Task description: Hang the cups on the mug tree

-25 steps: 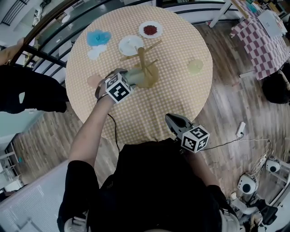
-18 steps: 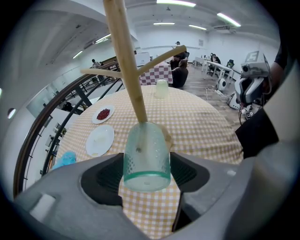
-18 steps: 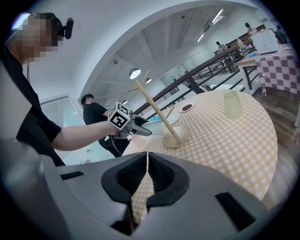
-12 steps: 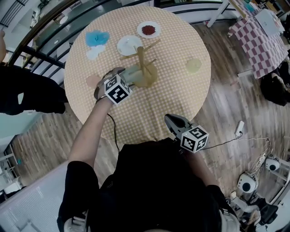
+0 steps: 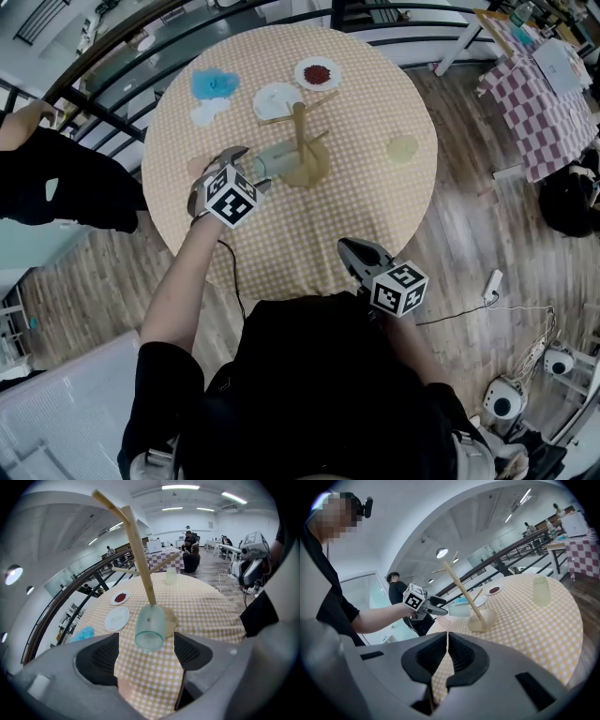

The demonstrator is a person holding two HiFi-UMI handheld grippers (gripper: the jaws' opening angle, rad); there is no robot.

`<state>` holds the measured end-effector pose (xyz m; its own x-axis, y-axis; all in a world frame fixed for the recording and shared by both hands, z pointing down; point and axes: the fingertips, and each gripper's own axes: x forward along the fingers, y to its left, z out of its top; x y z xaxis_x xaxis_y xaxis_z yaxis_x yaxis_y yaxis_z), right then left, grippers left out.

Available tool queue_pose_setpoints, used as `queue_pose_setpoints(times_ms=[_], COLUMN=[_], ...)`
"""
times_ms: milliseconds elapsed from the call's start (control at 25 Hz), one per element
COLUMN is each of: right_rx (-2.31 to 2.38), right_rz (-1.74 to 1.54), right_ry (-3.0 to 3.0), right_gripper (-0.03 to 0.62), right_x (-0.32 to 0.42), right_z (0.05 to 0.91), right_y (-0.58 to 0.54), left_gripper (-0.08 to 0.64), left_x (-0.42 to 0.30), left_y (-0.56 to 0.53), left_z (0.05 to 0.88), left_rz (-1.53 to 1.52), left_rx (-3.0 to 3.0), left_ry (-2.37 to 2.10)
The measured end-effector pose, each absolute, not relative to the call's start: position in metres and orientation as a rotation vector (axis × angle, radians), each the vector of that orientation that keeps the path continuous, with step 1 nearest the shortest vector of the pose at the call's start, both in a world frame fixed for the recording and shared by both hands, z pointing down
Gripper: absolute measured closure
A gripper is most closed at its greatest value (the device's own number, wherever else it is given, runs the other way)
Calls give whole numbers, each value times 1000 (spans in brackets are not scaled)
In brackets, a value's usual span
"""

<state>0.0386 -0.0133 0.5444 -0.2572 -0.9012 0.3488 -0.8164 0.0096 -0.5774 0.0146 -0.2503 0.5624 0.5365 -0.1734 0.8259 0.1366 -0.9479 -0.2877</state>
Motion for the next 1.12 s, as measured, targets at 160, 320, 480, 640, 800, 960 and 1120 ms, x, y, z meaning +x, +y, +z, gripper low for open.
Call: queue_pose_setpoints(times_ms=[160,320,480,640,800,960,1120], right_rx=[-1800,-1720,-1629,-1631,-1688,-1715,-1689], right_rz=[-1057,-1049,-999,-895,-839,-831,-797], right_ry=[2200,2275,2395,2427,2374,2377,2425], right_gripper=[574,574,574,574,574,574,574], right_x=[43,42,29,26,16,-3,-29], right_z=[538,531,505,473,457,448,438], right_y=[-10,-8,-7,-17,-29,-43,-47], left_gripper=[193,195,219,289,400,511,551], left_x=[2,-9,-19,-29,-59,-84,-99], left_y=[-244,-234,-212,-187,-168,-151,-123], left_z=[548,521,482,454,432,403,390], left_rz=[-1365,-1309,-1138,-926,-717,-431,-292], left_rx=[-2473,-2503,-2645,-2886,-3021,-3167,-3257], left_ry=[88,179,283,343,399,404,328])
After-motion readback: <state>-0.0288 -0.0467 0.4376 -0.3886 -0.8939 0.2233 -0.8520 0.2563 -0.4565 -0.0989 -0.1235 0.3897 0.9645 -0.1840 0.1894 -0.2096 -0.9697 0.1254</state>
